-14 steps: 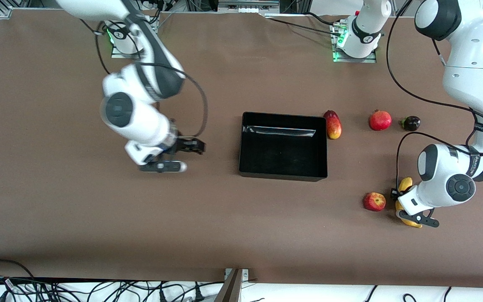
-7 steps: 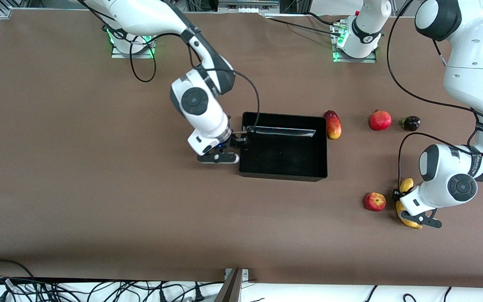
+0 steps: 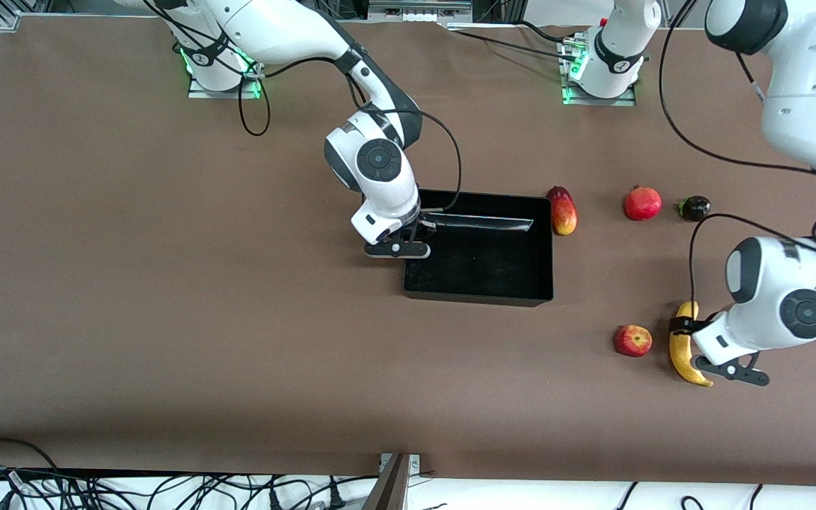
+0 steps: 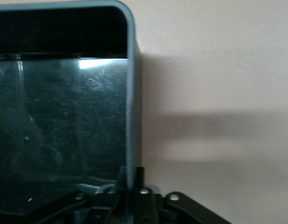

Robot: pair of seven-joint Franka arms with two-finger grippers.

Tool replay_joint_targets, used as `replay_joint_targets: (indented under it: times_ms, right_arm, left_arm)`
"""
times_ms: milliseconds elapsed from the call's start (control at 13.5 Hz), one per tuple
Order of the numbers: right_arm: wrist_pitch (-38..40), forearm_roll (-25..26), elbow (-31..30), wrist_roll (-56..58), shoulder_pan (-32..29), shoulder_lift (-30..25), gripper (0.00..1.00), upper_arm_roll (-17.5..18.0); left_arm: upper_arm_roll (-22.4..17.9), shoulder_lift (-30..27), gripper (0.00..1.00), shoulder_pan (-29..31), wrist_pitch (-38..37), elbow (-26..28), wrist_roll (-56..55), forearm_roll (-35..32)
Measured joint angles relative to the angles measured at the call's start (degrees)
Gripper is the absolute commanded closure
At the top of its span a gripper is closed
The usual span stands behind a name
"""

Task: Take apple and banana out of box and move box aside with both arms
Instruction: 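Place the banana beside the apple while the right gripper grips the box, then drag the black box with the right gripper while the left gripper withdraws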

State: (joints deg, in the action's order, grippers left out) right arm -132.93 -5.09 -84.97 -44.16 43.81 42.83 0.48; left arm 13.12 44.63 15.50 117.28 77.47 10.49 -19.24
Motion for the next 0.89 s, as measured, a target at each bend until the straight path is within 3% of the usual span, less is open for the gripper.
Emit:
replay_joint_targets:
  times_ms: [222,519,889]
  right_arm:
    - [0.0,0.0,0.0,0.0,-0.1,0.0,1.00,-0.2]
    - [4.1,0.1,0.6,0.9,-2.1,-2.1,1.00,-2.6]
    - [17.1,0.1,-0.1,12.3,-12.7,-11.4,1.00,-3.9]
  left_arm:
    - [0.2,-10.1,0.00,-1.6,-10.3,0.2,-0.2,7.4]
    - [0.1,-20.6,0.00,-3.9,-19.5,1.7,-3.9,9.6]
    - [-6.5,-35.4,0.00,-9.7,-23.0,10.7,-4.7,15.2]
